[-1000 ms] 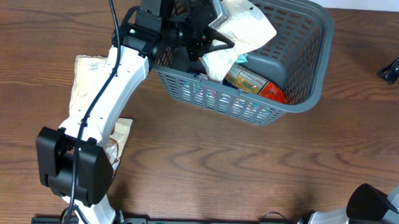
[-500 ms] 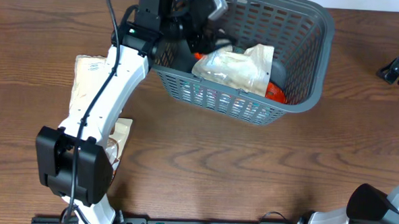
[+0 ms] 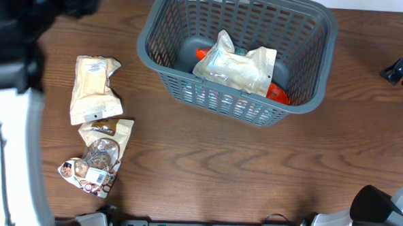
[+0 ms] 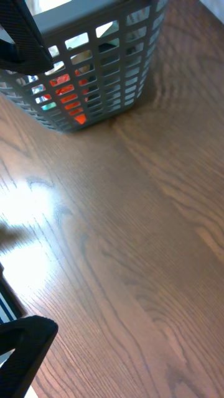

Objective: Pack container
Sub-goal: 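Lower the left gripper onto the next beige pouch and grasp it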

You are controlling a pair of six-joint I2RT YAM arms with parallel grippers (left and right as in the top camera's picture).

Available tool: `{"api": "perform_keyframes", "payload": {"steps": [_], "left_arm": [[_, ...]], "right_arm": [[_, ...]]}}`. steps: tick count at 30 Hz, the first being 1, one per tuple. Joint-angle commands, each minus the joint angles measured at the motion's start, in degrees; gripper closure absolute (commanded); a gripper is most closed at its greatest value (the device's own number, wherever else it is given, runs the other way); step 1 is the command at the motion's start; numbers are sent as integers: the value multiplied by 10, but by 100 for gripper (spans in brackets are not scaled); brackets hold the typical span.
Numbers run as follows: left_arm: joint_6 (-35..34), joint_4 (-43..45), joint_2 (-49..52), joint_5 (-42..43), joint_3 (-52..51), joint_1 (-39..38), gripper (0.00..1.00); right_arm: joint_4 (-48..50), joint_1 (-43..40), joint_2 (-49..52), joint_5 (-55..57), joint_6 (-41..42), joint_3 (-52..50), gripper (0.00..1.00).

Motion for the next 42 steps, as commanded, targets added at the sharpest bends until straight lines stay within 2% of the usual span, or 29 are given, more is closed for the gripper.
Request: {"api": "perform_keyframes", "payload": {"steps": [1, 4, 8, 13, 21, 29, 42], "left_arm": [[-9, -68, 5, -69, 1, 38, 19], [-36, -157, 19, -77, -1, 60, 18], [-79, -215, 51, -125, -25, 64, 17], [-82, -214, 104, -152, -66, 64, 11], [-79, -248, 228, -149, -71, 64, 10], [-42, -257, 329, -152, -71, 64, 6], [-36, -200, 403, -180, -71, 62, 6]], "right_arm": [[2, 5, -1, -2, -8, -2, 1], [9, 5, -1, -2, -10, -2, 1], [16, 5, -1, -2, -21, -2, 1], [17, 5, -1, -2, -29, -2, 1], [23, 5, -1, -2, -34, -2, 1], [23, 5, -1, -2, -38, -2, 1], [13, 5, -1, -2, -38, -2, 1]]}}
